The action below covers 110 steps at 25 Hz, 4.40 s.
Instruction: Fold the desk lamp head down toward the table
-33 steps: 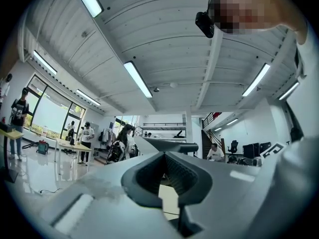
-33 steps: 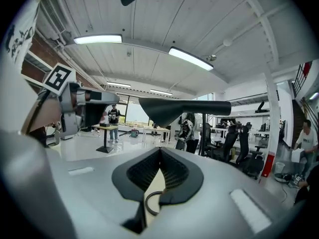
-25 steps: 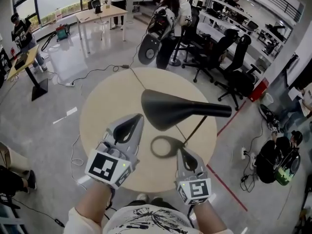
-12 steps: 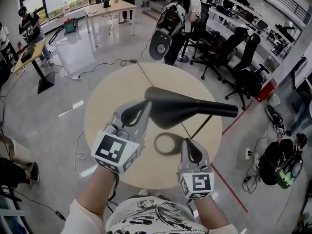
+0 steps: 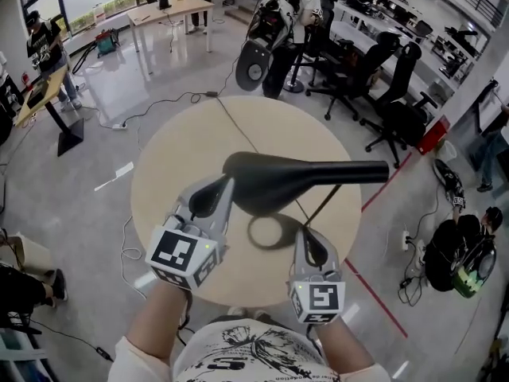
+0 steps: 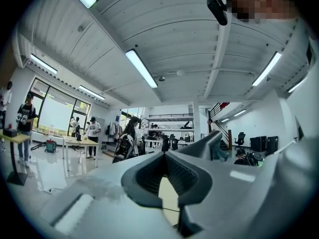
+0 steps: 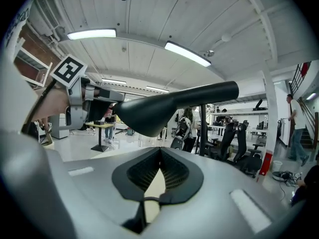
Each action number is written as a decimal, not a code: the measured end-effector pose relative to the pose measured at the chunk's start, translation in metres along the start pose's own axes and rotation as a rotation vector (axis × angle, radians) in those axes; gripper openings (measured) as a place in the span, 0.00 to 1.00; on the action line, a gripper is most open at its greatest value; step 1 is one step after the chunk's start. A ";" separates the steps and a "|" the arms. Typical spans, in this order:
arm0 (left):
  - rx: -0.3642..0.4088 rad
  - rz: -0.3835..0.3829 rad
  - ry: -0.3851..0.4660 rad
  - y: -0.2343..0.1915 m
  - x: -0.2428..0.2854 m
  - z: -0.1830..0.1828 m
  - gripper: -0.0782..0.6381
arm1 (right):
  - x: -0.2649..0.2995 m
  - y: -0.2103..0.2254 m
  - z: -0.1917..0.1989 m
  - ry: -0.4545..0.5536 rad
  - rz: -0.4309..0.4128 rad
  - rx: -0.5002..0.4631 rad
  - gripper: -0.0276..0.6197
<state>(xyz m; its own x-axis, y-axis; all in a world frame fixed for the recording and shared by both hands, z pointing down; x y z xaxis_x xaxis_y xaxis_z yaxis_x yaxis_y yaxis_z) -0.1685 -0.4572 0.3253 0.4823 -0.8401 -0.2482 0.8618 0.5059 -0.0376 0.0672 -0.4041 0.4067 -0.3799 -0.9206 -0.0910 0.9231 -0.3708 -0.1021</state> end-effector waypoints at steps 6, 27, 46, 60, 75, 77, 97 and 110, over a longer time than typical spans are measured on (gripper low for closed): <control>-0.080 0.007 -0.042 0.004 -0.001 0.023 0.12 | -0.004 0.003 0.006 -0.028 0.019 0.012 0.05; -0.207 -0.041 -0.147 0.050 0.003 0.108 0.11 | -0.019 0.029 0.045 -0.140 0.050 0.040 0.05; -0.096 0.045 -0.043 0.080 -0.020 0.077 0.11 | -0.035 0.036 0.021 -0.079 0.106 0.023 0.05; -0.189 0.146 -0.059 0.125 -0.100 0.090 0.11 | -0.105 -0.015 0.026 -0.057 0.171 0.043 0.05; -0.133 -0.006 -0.081 0.246 -0.246 0.079 0.11 | -0.283 -0.046 0.027 -0.043 0.028 0.102 0.05; -0.152 -0.021 -0.090 0.267 -0.265 0.077 0.11 | -0.308 -0.045 0.028 -0.052 0.026 0.107 0.05; -0.169 0.000 -0.138 0.323 -0.404 0.040 0.11 | -0.430 -0.097 -0.013 0.020 0.029 0.089 0.05; -0.175 0.017 -0.096 0.345 -0.538 -0.004 0.11 | -0.534 -0.203 -0.039 0.089 0.001 0.065 0.05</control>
<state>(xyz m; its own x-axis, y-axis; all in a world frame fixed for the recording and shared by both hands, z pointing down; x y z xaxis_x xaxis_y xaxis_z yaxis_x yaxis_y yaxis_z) -0.1309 0.1699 0.4424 0.5166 -0.8417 -0.1571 0.8169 0.5395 -0.2043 0.0809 0.1678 0.4379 -0.3805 -0.9073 -0.1791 0.9242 -0.3801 -0.0379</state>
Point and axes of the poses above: the fingertips, and each gripper's own axes: x forward along the fingers, y to its right, z out of its underside, the point moved 9 cm from there along -x, backward along the fingers, and after that the axes turned 13 degrees about y, right-handed, at the moved point
